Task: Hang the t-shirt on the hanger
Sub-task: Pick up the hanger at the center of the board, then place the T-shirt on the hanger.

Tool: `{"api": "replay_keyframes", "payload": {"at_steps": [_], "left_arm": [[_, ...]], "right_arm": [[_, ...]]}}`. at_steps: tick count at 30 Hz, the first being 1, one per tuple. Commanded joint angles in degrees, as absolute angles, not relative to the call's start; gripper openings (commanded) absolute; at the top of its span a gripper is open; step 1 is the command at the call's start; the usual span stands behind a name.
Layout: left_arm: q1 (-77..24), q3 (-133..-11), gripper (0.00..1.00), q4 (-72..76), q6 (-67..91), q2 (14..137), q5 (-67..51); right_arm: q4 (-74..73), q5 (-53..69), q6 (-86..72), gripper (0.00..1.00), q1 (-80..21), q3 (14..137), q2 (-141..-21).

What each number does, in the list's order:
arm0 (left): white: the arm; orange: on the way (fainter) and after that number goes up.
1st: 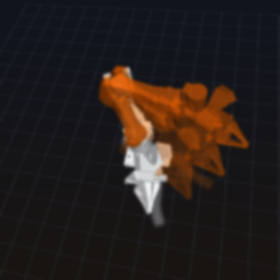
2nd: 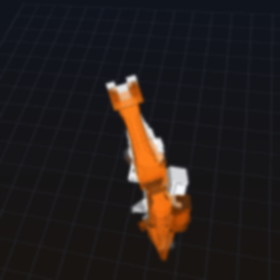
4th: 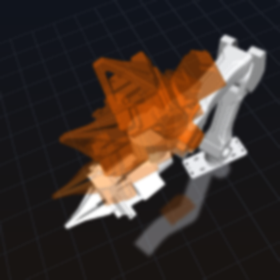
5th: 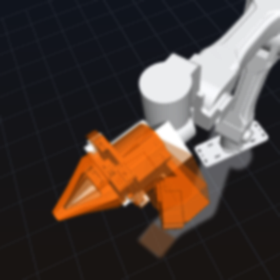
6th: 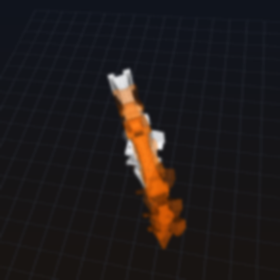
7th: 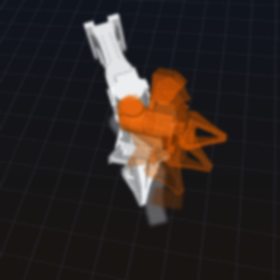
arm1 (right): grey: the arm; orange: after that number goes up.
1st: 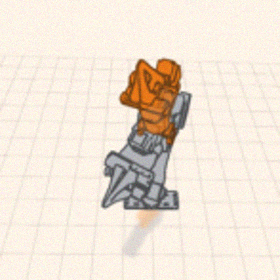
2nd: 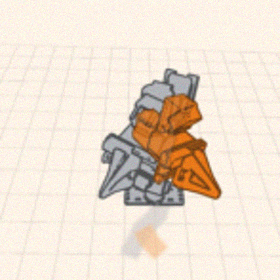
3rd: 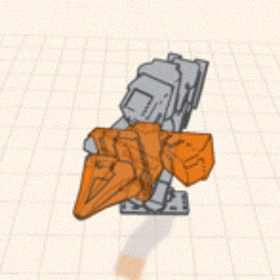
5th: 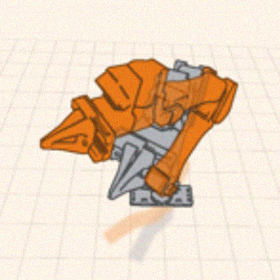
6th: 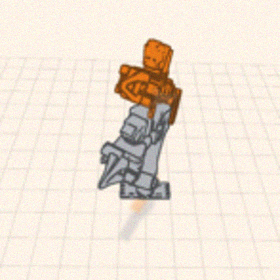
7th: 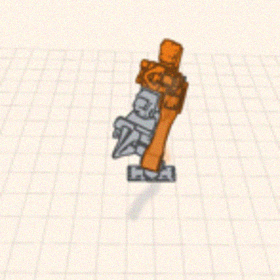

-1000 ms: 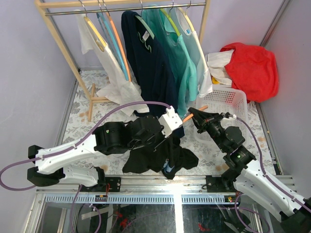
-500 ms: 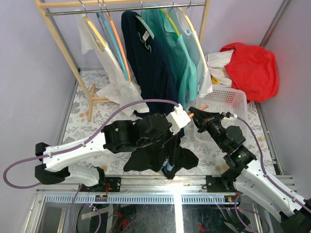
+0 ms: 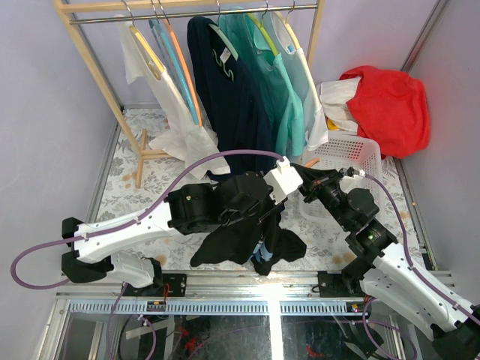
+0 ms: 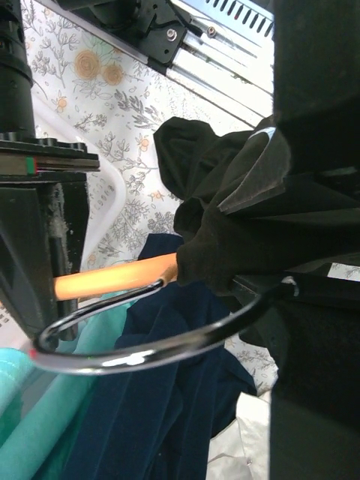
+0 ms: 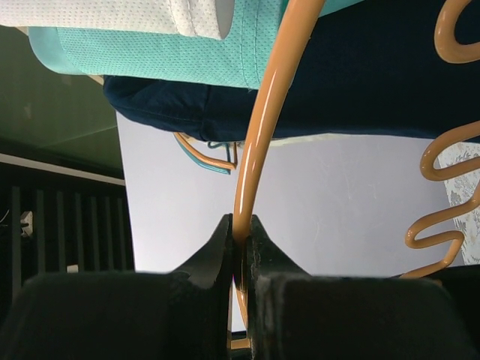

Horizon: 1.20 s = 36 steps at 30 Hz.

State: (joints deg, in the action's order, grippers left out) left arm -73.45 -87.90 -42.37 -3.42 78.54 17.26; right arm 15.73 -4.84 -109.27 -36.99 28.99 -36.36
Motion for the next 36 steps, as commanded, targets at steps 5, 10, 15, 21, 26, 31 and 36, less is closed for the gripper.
{"api": "replay_keyframes", "payload": {"at_steps": [5, 10, 15, 21, 26, 31, 36], "left_arm": [[-73.46, -90.06, 0.31, -34.98, -5.49, 80.76, 19.71], [-73.45, -89.31, 0.31, -33.32, -6.34, 80.78, 21.22], [-73.4, -89.31, 0.3, -32.2, -7.32, 80.8, 22.43], [-73.34, -89.69, 0.0, -32.43, -7.95, 81.02, 23.8], [-73.22, -89.49, 0.0, -32.39, -8.33, 80.28, 23.19], [-72.75, -89.48, 0.0, -33.22, -8.11, 78.89, 21.22], [-72.24, -89.94, 0.0, -35.74, -7.34, 76.7, 19.87]], "right_arm": [[21.44, -2.31, -109.61, 0.0, -37.44, 32.26, -36.61], [21.7, -1.32, -109.25, 0.0, -37.44, 32.43, -37.14], [21.97, -1.05, -109.31, 0.0, -37.44, 32.25, -37.17], [22.31, -0.56, -109.26, 0.0, -37.44, 32.56, -37.17], [23.07, 0.44, -108.93, 0.0, -37.44, 32.41, -37.61], [24.69, 2.03, -107.47, 0.11, -37.4, 31.78, -38.06], [20.08, 3.39, -102.58, 0.35, -37.45, 32.59, -36.7]]}}
